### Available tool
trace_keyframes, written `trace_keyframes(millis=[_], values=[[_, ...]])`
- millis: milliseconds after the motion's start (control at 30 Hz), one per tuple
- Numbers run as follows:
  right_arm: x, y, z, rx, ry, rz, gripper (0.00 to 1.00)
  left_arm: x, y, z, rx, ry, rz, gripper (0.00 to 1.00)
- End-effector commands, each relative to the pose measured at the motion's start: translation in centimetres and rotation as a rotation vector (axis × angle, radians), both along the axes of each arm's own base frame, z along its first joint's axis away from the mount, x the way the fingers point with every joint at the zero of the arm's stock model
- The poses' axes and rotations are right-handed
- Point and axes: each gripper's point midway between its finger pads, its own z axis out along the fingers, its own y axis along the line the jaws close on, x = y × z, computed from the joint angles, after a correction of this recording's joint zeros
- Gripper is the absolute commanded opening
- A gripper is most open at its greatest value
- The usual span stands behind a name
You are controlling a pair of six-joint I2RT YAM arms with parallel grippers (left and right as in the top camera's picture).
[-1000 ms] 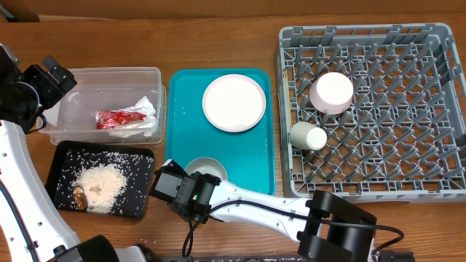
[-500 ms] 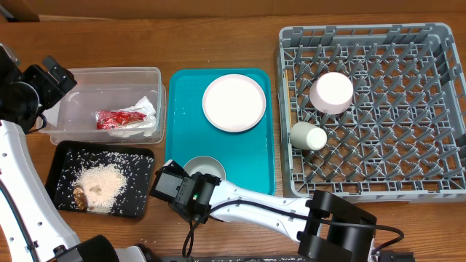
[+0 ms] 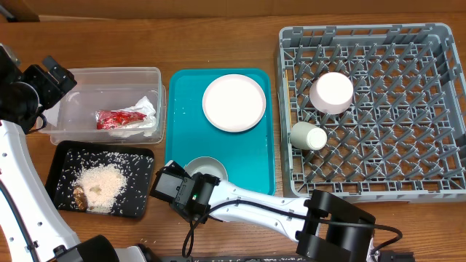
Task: Sort waste into correct bins and load items into the dishwasher
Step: 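Grasp the rim of the small white bowl with the right gripper, then lift the white bowl and carry it into the rack with the right gripper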
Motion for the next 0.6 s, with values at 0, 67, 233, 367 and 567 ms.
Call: trace_keyframes(millis=[0,67,233,367,567], values=[[-0.1,0.1,-0.6,-0.004,0.003,0.000,0.04,0.1,-0.1,0.2,-0.007,-0.006,0.004,1.00],[0.0,0.4,-0.4,0.007,-0.002,0.000,0.04,0.1,-0.1,0.2,-0.007,-0.006,0.004,1.00],[0.4,1.2,1.1,0.037,-0.017,0.002,0.04,0.1,-0.1,0.2,-0.007,-0.006,0.004,1.00],[1.6,1.7,4.0,0.103,-0.039,-0.022,0.04,0.1,-0.1,0.2,-0.006,-0.006,0.004,1.00],[4.5,0.6,11.7,0.305,0.039,-0.067,0.04,0.1,-0.1,0.2,-0.007,-0.006,0.004,1.00]])
